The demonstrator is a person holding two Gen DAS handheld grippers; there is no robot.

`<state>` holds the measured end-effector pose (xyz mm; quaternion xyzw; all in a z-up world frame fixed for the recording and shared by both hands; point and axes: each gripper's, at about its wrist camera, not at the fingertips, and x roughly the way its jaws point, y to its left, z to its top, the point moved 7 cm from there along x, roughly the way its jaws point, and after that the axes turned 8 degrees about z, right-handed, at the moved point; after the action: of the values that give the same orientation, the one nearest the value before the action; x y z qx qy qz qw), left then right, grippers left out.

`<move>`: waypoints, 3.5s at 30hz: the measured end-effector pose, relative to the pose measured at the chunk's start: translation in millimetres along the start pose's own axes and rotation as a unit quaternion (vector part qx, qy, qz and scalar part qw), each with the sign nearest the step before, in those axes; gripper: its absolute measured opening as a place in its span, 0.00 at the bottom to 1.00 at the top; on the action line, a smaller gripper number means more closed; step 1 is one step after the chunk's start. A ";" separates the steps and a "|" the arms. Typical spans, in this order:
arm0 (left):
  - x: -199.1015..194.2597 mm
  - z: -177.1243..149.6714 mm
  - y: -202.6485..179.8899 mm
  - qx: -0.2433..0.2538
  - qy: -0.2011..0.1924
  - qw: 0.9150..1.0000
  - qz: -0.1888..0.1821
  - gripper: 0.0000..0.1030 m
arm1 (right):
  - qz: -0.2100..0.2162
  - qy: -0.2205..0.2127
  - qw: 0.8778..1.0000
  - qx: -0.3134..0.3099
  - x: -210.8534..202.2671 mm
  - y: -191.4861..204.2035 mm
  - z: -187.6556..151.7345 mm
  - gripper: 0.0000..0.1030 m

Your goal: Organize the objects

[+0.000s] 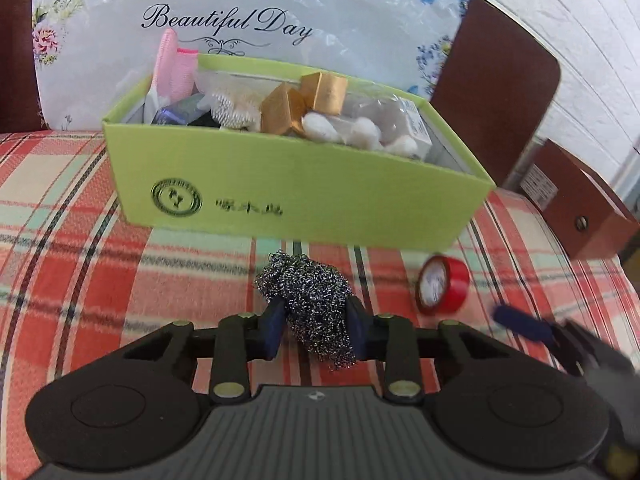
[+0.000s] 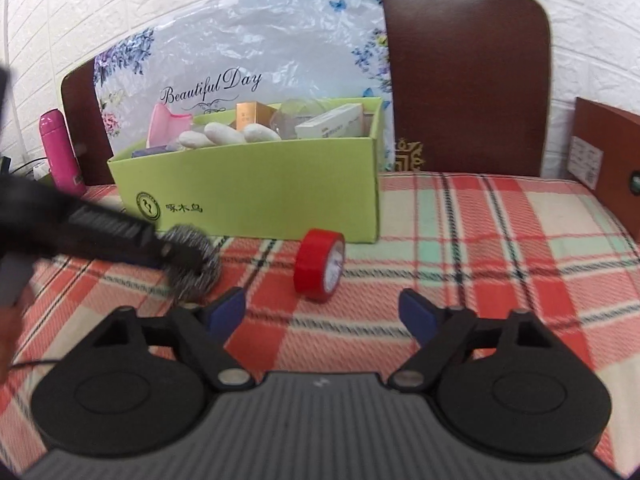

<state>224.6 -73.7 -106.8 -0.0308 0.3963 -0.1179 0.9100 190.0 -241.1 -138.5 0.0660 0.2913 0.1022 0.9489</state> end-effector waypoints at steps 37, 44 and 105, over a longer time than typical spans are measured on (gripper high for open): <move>-55.2 -8.5 -7.9 -0.019 -0.036 0.999 -0.033 0.32 | 0.063 -0.046 0.997 0.024 -86.5 18.5 1.4 0.18; -89.3 30.3 -16.7 0.004 -0.095 0.994 -0.048 0.32 | 0.055 -0.090 0.994 -0.005 -90.2 17.3 45.8 0.18; -122.1 -52.6 4.9 0.022 -0.074 0.979 0.186 0.91 | -0.038 -0.016 0.999 -0.028 -111.9 48.1 -20.0 1.00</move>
<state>106.8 -37.8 -56.4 0.0545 0.3237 0.0476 0.9434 80.6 -219.1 -85.7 0.0300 0.2753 0.0733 0.9581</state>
